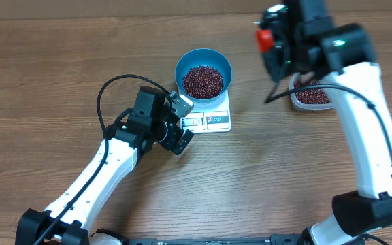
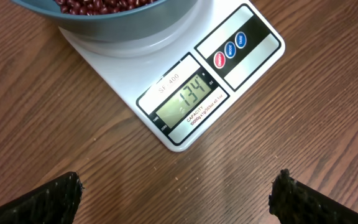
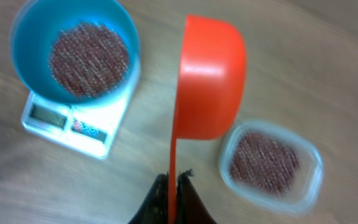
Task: Scoop item into bowl and weigh 150g on scale
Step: 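Return the empty scoop right and dip it into the bean tub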
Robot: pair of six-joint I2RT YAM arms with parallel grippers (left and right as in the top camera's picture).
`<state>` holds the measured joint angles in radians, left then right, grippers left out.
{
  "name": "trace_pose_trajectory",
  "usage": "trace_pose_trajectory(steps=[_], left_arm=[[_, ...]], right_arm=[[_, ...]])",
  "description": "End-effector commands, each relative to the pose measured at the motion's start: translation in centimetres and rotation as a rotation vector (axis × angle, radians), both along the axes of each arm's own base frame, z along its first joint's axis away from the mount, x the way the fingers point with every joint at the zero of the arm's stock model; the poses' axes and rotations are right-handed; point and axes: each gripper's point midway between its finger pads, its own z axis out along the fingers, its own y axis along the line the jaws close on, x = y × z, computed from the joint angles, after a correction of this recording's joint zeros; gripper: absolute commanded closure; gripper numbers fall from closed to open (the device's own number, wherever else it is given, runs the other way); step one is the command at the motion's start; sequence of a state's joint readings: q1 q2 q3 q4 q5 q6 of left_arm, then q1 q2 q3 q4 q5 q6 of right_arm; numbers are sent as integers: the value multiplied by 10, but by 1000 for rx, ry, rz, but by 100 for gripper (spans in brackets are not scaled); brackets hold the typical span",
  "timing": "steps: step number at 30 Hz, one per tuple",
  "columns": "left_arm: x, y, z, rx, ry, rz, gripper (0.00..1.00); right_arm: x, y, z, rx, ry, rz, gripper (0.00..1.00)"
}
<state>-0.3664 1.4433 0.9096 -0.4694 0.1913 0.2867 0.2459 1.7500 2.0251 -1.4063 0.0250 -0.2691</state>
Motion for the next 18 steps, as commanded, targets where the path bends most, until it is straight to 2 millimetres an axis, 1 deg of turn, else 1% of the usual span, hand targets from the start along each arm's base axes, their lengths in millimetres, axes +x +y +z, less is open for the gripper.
trace_pose_trajectory(steps=[1, 4, 5, 6, 7, 9, 10, 11, 15, 16, 17, 18], left_arm=[[-2, -1, -4, -7, 16, -1, 1], [-2, -1, -4, -7, 16, -1, 0], [-2, -1, -4, -7, 16, -1, 0], [-2, -1, -4, -7, 16, -1, 0], [-2, -1, -4, -7, 16, -1, 0], [-2, -1, -4, -7, 16, -1, 0], [-2, -1, -4, -7, 16, -1, 1], [-2, -1, -4, -7, 16, -1, 0], [-2, -1, -4, -7, 16, -1, 0], [-2, -1, -4, -7, 16, -1, 1], [-2, -1, -4, -7, 16, -1, 0], [-2, -1, -4, -7, 16, -1, 0]], right_arm=[[-9, -40, 0, -20, 51, -39, 96], [-19, -72, -20, -21, 170, -81, 96], [-22, -85, -31, -3, 222, -94, 96], [-21, -91, -36, 4, 240, -106, 96], [-19, -102, -45, 11, 267, -131, 96], [-18, -113, -57, 14, 302, -146, 96], [-16, -121, -68, 12, 332, -145, 96], [-15, -123, -73, 11, 345, -146, 96], [-5, -140, -115, -12, 443, -133, 96], [-4, -143, -123, -20, 466, -138, 96], [-5, -147, -135, -31, 506, -143, 96], [-6, -147, -140, -34, 526, -143, 96]])
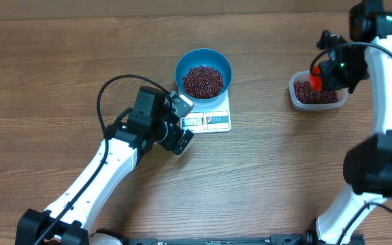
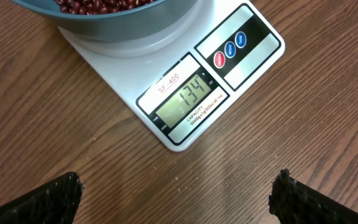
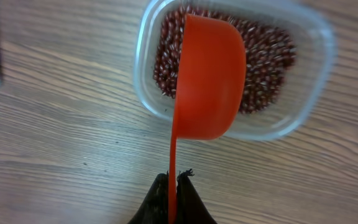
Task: Scoop item into bowl and weigh 150g on scale
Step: 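Return the empty scoop right and dip it into the bean tub, then drag the scoop through the beans and lift it full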
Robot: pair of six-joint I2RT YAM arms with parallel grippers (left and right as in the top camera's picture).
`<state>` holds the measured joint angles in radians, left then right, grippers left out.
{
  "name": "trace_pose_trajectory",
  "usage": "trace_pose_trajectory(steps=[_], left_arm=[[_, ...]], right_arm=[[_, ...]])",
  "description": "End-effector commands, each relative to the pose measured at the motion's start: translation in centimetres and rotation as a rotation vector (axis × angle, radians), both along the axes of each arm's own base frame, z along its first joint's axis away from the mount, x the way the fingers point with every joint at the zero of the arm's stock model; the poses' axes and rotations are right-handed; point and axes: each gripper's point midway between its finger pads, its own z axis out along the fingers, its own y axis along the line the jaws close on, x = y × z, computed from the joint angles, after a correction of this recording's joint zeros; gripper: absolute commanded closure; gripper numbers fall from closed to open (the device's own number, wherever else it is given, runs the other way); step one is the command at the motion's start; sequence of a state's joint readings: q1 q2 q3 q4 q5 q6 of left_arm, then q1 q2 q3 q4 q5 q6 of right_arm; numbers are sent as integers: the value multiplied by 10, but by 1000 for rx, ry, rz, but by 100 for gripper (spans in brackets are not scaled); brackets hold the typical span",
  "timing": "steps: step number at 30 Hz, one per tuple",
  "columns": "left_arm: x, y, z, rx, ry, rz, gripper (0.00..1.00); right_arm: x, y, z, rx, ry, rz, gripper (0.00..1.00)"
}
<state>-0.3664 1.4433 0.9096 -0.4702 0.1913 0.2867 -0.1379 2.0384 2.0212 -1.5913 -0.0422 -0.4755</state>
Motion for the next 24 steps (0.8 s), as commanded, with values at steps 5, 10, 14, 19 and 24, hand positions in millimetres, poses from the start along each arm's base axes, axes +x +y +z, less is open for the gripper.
trace_pose_trajectory(steps=[5, 10, 14, 19, 24], left_arm=[[-2, -1, -4, -8, 15, -1, 1], [-2, -1, -4, -8, 15, -1, 0], [-2, -1, -4, -8, 15, -1, 0], [-2, -1, -4, -8, 15, -1, 0], [-2, -1, -4, -8, 15, -1, 0]], right_arm=[[-3, -12, -49, -15, 148, 11, 96], [-2, -30, -76, -34, 204, -20, 96], [-5, -51, -87, -52, 225, -105, 96], [-3, -66, -87, -57, 205, -160, 96], [8, -67, -82, -60, 163, -183, 96]])
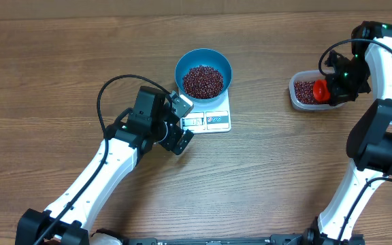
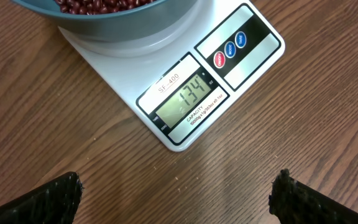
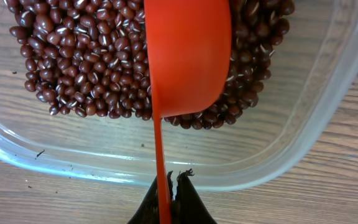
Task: Scoop item into bowl and weigh 150g on scale
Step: 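Drag the scoop through the beans and lift it full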
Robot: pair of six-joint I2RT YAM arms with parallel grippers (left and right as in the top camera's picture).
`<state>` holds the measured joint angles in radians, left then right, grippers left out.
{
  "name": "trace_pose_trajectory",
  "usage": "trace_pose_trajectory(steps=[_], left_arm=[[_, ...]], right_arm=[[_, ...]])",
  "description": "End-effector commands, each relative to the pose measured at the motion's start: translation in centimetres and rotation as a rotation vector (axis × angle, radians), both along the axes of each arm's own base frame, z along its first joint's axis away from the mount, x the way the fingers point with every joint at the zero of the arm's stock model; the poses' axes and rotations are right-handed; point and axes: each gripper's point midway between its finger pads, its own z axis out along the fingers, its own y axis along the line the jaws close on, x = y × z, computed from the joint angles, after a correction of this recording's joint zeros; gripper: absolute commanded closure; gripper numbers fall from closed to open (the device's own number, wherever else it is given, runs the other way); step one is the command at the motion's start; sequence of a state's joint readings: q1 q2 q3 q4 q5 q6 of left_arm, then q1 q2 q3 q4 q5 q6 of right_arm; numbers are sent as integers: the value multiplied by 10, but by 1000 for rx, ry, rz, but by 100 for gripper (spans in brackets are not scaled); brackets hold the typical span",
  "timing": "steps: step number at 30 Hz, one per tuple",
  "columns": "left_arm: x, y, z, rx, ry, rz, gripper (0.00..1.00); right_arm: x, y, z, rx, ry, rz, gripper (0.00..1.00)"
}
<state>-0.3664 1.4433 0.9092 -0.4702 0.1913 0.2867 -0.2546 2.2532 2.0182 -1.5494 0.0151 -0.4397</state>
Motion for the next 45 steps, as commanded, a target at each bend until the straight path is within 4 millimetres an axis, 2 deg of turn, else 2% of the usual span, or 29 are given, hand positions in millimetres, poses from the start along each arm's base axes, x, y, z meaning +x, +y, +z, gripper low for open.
trace_pose_trajectory(steps=[1, 6, 8, 10, 20, 29, 33, 45], left_arm=[[-2, -1, -4, -8, 15, -1, 0], [-2, -1, -4, -8, 15, -1, 0], [-2, -1, -4, -8, 15, -1, 0], [-2, -1, -4, -8, 15, -1, 0], [-2, -1, -4, -8, 15, -1, 0], [-2, -1, -4, -8, 15, -1, 1], [-2, -1, -4, -8, 15, -1, 0], [-2, -1, -4, -8, 15, -1, 0]], right_arm=[[10, -8, 3, -35, -31, -29, 96], [19, 0, 23, 8, -76, -34, 96], [22, 11, 37, 63, -96, -42, 96], [22, 21, 42, 66, -93, -36, 96], [21, 21, 44, -273, -40, -69, 96], [13, 16, 39, -307, -7, -110, 96], [8, 3, 30, -386, 32, -177, 96], [3, 8, 18, -355, 75, -189, 96]])
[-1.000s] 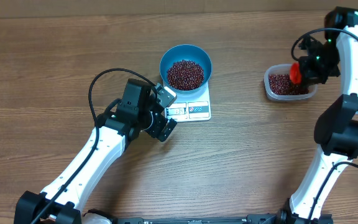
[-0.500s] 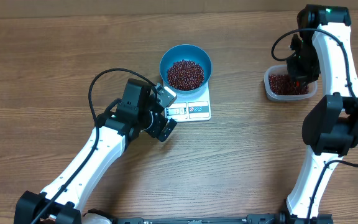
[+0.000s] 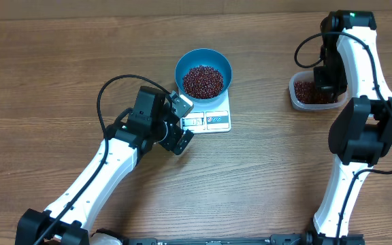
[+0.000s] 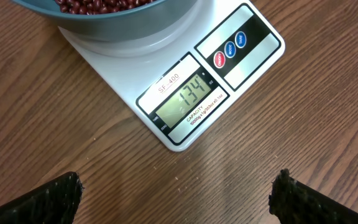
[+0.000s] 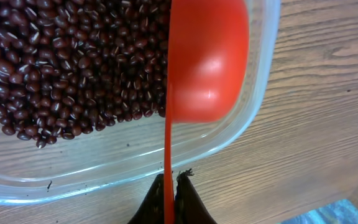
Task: Scoop item into bowl and weigh 150g on scale
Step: 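Drag the scoop through the beans and lift it full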
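A blue bowl (image 3: 203, 71) of red beans sits on the white scale (image 3: 209, 120); in the left wrist view the scale's display (image 4: 188, 102) reads 134. My left gripper (image 4: 178, 198) hovers open just in front of the scale, nothing between its fingers. At the right a clear tub (image 3: 313, 94) holds more red beans (image 5: 73, 68). My right gripper (image 5: 172, 186) is shut on the handle of the orange scoop (image 5: 207, 59), whose cup lies over the tub's edge, beside the beans. In the overhead view the right arm hides the scoop.
The wooden table's far edge (image 3: 148, 15) runs along the top of the overhead view. The left arm's black cable (image 3: 114, 85) loops over the table left of the scale.
The scoop's cup has shifted from the middle of the beans to the tub's side edge. The right wrist now stands over the tub from the far side. The left arm and the 134 reading are unchanged.
My right gripper held the scoop high between scale and tub. Then the scoop was over the tub, then down among the beans, and now at the tub's edge. The scale read 134 throughout and the left gripper stayed open in front of it.
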Robot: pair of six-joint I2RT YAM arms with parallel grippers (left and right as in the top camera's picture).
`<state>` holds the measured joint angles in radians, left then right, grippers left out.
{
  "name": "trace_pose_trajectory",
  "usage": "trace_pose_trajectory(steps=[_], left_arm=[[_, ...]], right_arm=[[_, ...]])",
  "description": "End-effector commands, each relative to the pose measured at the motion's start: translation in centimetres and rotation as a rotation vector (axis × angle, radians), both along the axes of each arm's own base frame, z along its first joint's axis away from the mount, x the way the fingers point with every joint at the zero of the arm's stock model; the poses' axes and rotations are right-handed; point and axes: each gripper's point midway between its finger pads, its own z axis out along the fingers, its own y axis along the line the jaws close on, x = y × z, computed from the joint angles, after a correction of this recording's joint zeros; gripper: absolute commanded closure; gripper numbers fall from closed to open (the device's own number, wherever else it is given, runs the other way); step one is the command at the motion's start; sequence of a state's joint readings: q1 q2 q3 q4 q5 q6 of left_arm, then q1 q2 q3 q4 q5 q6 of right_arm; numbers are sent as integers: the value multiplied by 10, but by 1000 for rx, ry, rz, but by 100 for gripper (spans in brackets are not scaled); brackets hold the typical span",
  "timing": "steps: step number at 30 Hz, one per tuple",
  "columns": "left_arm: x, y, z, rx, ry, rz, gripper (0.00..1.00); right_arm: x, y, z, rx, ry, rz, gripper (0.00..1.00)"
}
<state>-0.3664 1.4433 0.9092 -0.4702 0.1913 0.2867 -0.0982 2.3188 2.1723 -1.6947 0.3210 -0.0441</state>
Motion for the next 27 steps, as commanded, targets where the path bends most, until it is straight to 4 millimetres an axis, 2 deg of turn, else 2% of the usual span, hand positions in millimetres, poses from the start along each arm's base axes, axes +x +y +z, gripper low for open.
trace_pose_trajectory(steps=[1, 4, 10, 18, 27], left_arm=[[-2, -1, -4, -8, 15, -1, 0], [-2, -1, -4, -8, 15, -1, 1], [-2, -1, -4, -8, 15, -1, 0], [-2, -1, -4, -8, 15, -1, 0], [-2, -1, -4, -8, 15, -1, 1]], right_arm=[[-3, 0, -4, 20, 12, -8, 96], [-1, 15, -8, 127, 12, 34, 96], [-2, 21, -9, 164, 18, 46, 96], [1, 60, -10, 412, -2, 129, 96], [3, 75, -9, 508, -18, 166, 96]])
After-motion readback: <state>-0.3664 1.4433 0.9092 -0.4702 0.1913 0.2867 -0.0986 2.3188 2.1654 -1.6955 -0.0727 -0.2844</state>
